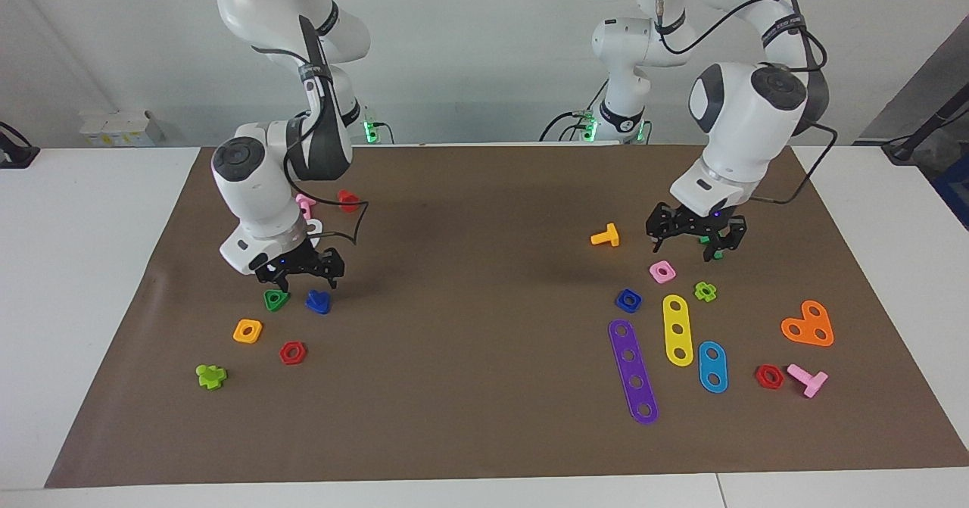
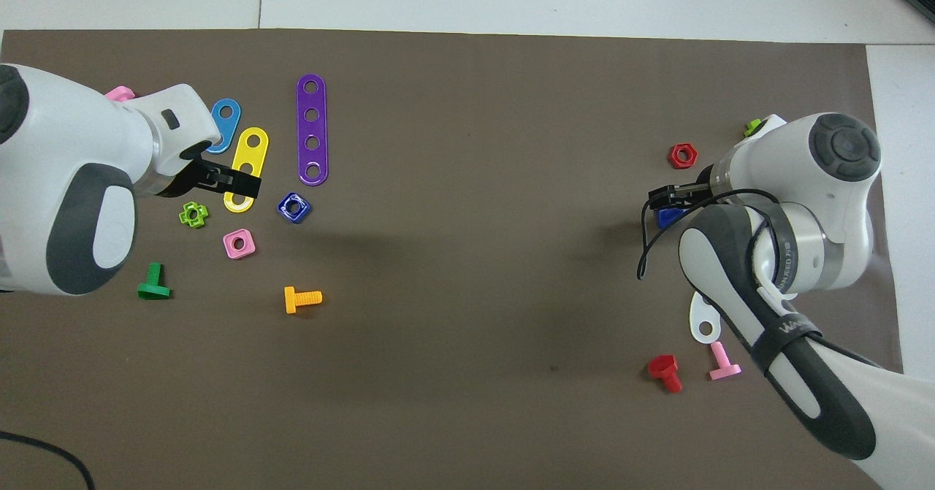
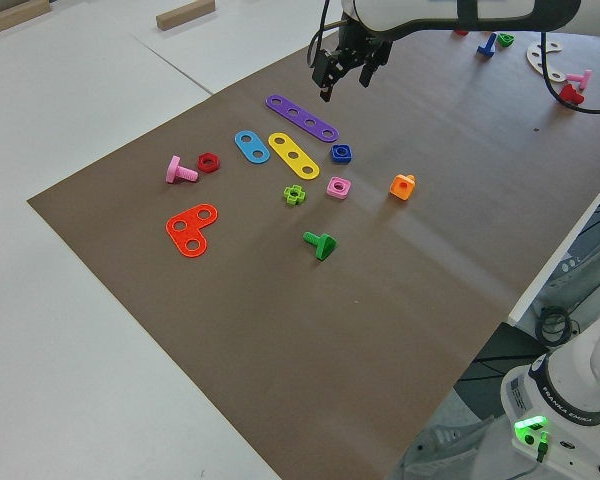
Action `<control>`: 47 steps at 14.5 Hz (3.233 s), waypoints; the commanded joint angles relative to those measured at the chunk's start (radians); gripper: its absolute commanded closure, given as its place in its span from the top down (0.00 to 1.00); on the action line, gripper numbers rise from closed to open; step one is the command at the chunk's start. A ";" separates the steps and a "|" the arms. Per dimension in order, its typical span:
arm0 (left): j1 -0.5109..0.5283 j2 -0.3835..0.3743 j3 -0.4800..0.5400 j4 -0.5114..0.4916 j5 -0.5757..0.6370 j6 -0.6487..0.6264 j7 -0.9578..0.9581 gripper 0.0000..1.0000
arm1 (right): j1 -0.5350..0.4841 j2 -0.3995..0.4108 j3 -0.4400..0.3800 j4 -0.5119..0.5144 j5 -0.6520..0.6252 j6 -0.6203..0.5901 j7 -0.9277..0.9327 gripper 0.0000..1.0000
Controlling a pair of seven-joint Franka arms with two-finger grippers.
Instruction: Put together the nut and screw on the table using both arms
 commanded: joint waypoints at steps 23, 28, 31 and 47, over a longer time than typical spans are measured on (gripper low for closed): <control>-0.092 0.193 0.020 -0.173 -0.006 0.311 0.371 0.87 | -0.021 0.050 0.005 -0.030 0.022 0.089 -0.115 0.00; -0.095 0.191 0.020 -0.184 -0.006 0.301 0.371 0.73 | -0.015 0.042 0.005 0.011 0.045 0.047 -0.110 0.00; -0.102 0.189 0.021 -0.187 -0.006 0.300 0.370 0.64 | 0.031 0.032 0.006 0.136 0.076 -0.068 0.035 0.00; -0.081 0.188 0.029 -0.087 -0.009 0.173 0.246 0.32 | 0.505 0.315 0.005 0.383 -0.073 0.105 0.855 0.00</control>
